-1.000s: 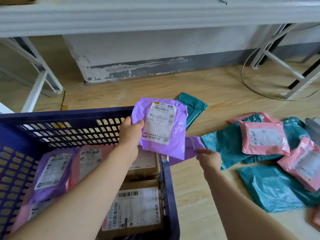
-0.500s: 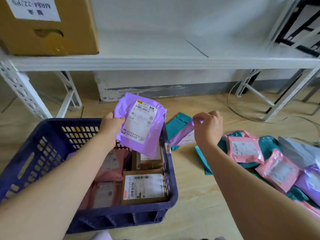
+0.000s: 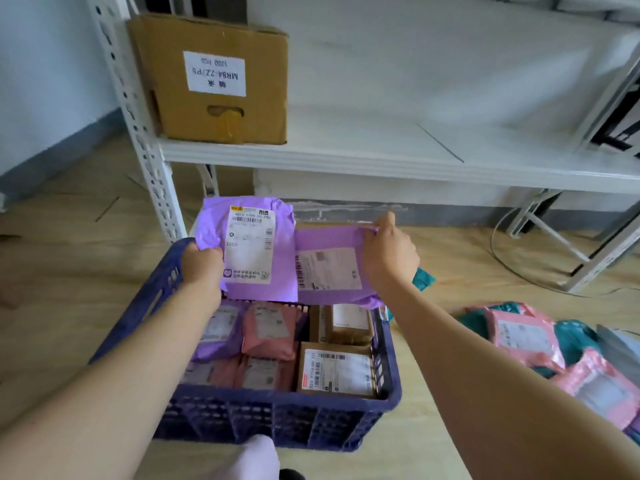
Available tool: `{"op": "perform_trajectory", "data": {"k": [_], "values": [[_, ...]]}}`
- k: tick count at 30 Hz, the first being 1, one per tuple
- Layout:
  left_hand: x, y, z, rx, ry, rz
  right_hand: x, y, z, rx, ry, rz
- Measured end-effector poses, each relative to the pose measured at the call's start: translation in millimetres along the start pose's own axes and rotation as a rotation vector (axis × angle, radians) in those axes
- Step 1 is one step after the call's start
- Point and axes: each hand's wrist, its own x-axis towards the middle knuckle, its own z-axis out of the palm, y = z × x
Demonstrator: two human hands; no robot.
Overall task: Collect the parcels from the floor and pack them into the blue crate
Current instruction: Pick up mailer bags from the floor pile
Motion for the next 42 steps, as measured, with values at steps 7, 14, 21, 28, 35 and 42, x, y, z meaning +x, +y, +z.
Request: {"op": "perform_trajectory", "data": {"k": [7, 14, 21, 28, 35, 42], "values": [[32, -9, -57, 0.042, 0.163, -0.012, -29, -22, 75, 0.481, -0.202, 0.426], [68, -56, -74, 0.207, 0.16, -0.134, -44, -41, 139, 0.658, -0.301, 0.655], [89, -108, -62, 0.561, 0.072, -0.229, -57, -38, 184, 0.465, -0.459, 0.536], [105, -148, -60, 1.034, -0.155, -0.308, -66, -28, 206, -0.217, -1.034, 0.248], [103, -167, -67, 1.435, -0.367, -0.126, -56, -37, 212, -0.669, -0.902, -0.242], [107, -163, -50, 1.582, -0.646, 0.124, -40, -27, 256, -0.453, -0.74, -0.209]]}}
